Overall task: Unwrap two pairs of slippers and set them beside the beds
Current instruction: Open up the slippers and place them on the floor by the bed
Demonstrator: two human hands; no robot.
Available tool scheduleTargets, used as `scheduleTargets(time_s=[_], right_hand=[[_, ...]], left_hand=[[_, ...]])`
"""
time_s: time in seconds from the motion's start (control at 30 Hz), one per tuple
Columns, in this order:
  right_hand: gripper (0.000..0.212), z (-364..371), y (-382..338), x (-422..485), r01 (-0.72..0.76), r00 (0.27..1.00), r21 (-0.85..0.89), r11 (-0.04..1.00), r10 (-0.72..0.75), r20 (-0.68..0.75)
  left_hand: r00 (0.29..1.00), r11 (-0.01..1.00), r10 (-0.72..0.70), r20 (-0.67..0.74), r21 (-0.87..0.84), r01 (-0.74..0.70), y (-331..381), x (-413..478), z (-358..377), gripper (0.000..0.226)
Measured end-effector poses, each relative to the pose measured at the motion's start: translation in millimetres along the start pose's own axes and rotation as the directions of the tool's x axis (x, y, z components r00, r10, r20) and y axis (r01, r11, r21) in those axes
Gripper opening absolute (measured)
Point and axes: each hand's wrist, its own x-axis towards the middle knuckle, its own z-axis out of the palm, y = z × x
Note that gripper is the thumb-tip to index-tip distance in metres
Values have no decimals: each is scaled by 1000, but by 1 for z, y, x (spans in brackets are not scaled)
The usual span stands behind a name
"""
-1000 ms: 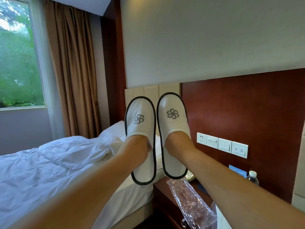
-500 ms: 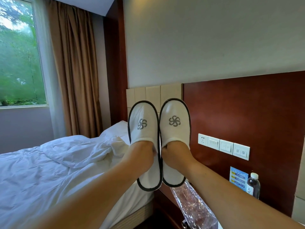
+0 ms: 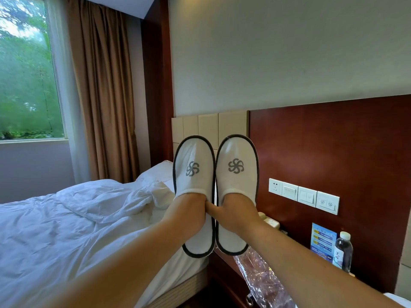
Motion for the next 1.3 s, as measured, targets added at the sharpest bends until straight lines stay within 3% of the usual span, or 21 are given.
scheduleTargets(time_s=[0.07, 0.1, 0.13, 0.17, 0.2, 0.3, 0.33, 0.4, 0.47, 0.5, 0.6, 0.67, 0.73, 0.97, 1.13, 1.3], right_hand=[[56, 11, 0, -3, -45, 997, 30, 999, 47, -61], [52, 15, -1, -5, -56, 993, 41, 998, 60, -103], [43, 19, -1, -5, -38, 986, 57, 998, 47, -161], [28, 18, -3, -6, -35, 979, 80, 996, 50, -198], [15, 17, -3, -5, -12, 972, 104, 994, 36, -233], [10, 4, -4, -2, 28, 956, 86, 996, -1, -294], [17, 2, -4, -2, 46, 947, 58, 997, -25, -321], [7, 3, 1, -1, 102, 914, -11, 995, -98, -394], [23, 4, 3, -1, 144, 895, -55, 988, -154, -418], [24, 5, 4, 1, 171, 896, -94, 981, -195, -399], [20, 6, 0, 4, 238, 908, -179, 955, -284, -309], [22, 6, -4, 2, 280, 896, -157, 947, -317, -311], [26, 7, -7, 0, 306, 886, -136, 942, -334, -321], [29, 2, -9, -5, 285, 913, -131, 949, -311, -265], [30, 0, -17, -5, 299, 918, -1, 954, -287, -273], [26, -2, -26, -8, 353, 915, 66, 933, -330, -231]], left_hand=[[959, 879, 260, 113, 384, -284, -11, -10, 7, 30], [946, 822, 227, 231, 475, -313, -13, -8, 13, 32], [958, 910, 224, 178, 315, -271, -7, -10, 12, 30], [939, 928, 344, -6, 158, -339, -9, -12, 10, 26], [905, 907, 419, -67, 58, -416, -12, -20, 0, 20], [802, 795, 581, -139, -113, -596, -26, -35, -23, 25], [812, 765, 569, -130, -277, -581, -26, -39, -34, 23], [842, 709, 440, -313, -454, -539, -34, -34, -54, 15], [765, 755, 268, -585, -365, -544, -44, -25, -70, 11], [745, 808, 198, -637, -324, -492, -49, -21, -76, 7], [858, 875, 21, -514, -405, -264, -59, -5, -82, 34], [932, 825, -52, -360, -541, -163, -64, 0, -80, 52], [964, 727, -125, -234, -683, -72, -64, -2, -73, 51], [977, 591, -166, -135, -807, -11, -68, -19, -48, 44], [959, 532, -164, -230, -839, -110, -73, -27, -35, 50], [950, 497, -284, -132, -867, 28, -83, -24, -31, 61]])
